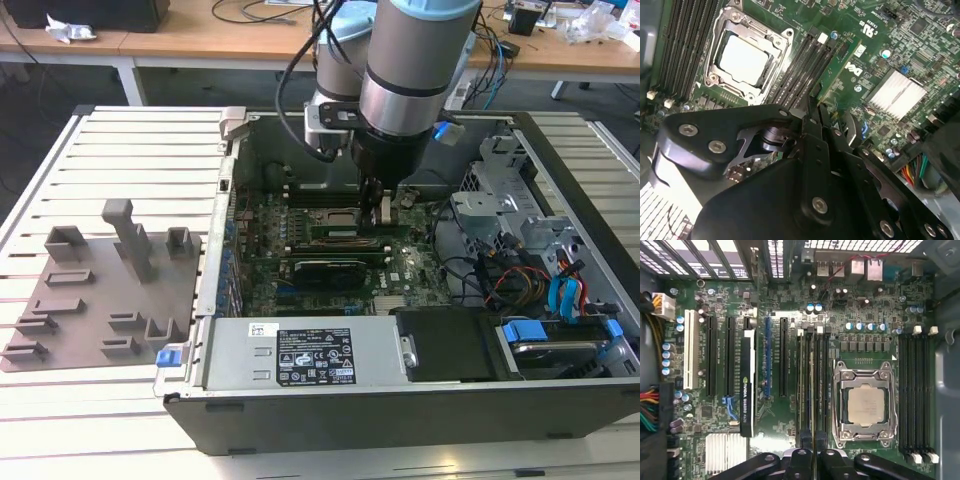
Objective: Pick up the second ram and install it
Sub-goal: 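Insert the second ram into the second slot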
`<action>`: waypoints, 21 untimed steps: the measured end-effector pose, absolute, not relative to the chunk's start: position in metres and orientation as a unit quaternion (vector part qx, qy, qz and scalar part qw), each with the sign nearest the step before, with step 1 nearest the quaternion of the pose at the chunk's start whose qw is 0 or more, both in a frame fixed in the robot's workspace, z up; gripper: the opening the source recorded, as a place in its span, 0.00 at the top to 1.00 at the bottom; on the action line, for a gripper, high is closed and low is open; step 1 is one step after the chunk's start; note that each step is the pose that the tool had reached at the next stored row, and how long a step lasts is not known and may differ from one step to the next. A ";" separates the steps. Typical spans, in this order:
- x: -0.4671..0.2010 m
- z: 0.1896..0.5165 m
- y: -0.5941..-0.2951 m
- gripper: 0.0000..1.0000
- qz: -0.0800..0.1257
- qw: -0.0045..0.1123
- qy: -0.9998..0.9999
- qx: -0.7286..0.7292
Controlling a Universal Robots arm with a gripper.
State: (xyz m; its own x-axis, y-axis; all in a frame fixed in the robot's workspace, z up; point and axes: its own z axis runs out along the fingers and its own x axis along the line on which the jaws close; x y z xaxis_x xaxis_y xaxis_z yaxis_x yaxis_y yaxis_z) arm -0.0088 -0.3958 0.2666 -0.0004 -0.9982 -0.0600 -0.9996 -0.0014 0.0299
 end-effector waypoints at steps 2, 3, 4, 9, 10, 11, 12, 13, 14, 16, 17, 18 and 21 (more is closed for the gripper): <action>-0.009 0.259 -0.394 0.87 0.032 0.011 0.707 -0.707; -0.009 0.256 -0.391 0.87 0.032 0.011 0.707 -0.707; -0.010 0.254 -0.388 0.87 0.032 0.011 0.707 -0.707; -0.029 0.243 -0.385 0.87 0.032 0.011 0.710 -0.703; -0.029 0.241 -0.385 0.87 0.031 0.011 0.718 -0.695; -0.029 0.239 -0.385 0.87 0.031 0.012 0.728 -0.685; -0.029 0.239 -0.385 0.87 0.031 0.011 0.729 -0.684; -0.029 0.239 -0.385 0.87 0.031 0.011 0.727 -0.686; -0.029 0.239 -0.385 0.87 0.031 0.011 0.723 -0.690; -0.029 0.239 -0.385 0.87 0.031 0.010 0.715 -0.698; -0.030 0.238 -0.385 0.87 0.031 0.010 0.715 -0.699; -0.031 0.236 -0.385 0.87 0.030 0.010 0.715 -0.699; -0.031 0.235 -0.381 0.87 0.028 0.007 0.713 -0.700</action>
State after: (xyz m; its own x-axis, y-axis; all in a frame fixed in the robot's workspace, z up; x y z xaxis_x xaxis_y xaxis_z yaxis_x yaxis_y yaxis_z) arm -0.0312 -0.3814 0.2350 -0.0185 -0.9987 -0.0483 -0.9994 0.0171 0.0296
